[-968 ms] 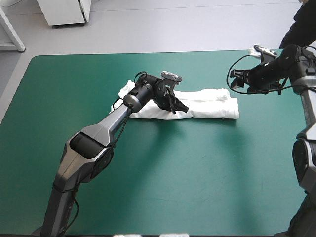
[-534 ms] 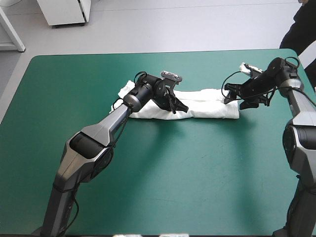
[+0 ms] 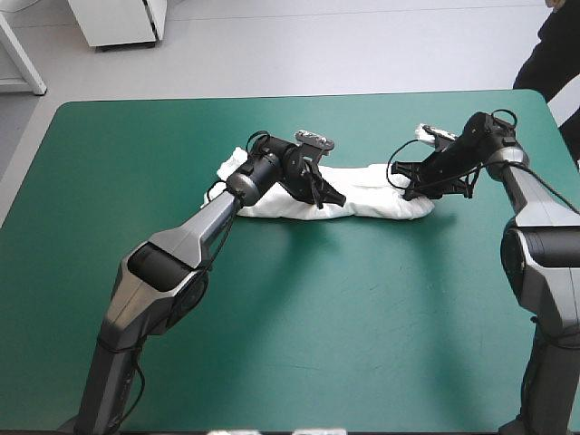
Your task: Fold the cloth
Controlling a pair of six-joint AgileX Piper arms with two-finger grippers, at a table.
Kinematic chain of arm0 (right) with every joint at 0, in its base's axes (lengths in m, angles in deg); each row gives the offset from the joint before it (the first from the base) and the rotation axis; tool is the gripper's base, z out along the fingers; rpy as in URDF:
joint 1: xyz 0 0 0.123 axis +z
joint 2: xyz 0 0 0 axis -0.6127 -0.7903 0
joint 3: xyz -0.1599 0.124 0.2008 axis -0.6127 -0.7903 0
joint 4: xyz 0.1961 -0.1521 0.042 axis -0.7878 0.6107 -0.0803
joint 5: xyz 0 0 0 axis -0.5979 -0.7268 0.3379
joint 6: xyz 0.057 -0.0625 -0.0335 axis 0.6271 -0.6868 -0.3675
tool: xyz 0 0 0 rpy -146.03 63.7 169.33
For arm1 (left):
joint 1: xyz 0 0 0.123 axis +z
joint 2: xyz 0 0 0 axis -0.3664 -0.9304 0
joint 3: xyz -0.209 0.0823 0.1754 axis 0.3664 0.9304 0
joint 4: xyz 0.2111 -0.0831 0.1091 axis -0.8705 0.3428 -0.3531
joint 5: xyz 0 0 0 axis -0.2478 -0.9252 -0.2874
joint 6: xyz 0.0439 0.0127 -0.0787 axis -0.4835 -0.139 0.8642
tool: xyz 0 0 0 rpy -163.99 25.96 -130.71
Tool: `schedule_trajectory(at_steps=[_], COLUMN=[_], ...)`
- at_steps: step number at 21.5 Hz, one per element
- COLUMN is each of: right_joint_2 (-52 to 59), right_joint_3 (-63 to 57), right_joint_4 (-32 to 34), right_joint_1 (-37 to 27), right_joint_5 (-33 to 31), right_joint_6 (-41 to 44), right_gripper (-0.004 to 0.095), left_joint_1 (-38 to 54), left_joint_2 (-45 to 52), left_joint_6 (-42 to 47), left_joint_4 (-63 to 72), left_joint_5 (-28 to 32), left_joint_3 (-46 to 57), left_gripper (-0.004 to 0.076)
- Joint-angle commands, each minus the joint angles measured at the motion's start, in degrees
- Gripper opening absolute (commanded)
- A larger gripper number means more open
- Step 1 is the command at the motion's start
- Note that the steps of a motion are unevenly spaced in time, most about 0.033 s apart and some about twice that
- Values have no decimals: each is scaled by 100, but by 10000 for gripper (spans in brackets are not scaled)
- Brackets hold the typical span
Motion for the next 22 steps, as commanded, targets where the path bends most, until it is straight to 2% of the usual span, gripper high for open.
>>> schedule_trajectory(at_steps=[1,6,12,17,22], right_joint_2=[469,1344,2183,2195,2183], right_joint_3=[61,83,83,152,152], right_joint_4=[54,-728,-1270,-1326,-1179], right_joint_1=[43,89,505,610,610], right_joint_5=[42,290,361,480,537], right_joint_6=[20,-304,-622,-647,-723], right_gripper=[-17,-17,-17,-17,-17], left_joint_1=[-35,-35,-35,-35,-35], left_joint_2=[318,318,318,332,932], left_joint_6=[4,4,4,4,186], left_joint_4=[151,175,203,216,-372], left_joint_5=[112,112,112,54,-527], left_joint_3=[-141,-141,-141,-141,-130], left_gripper=[-10,-10,-10,-10,-10])
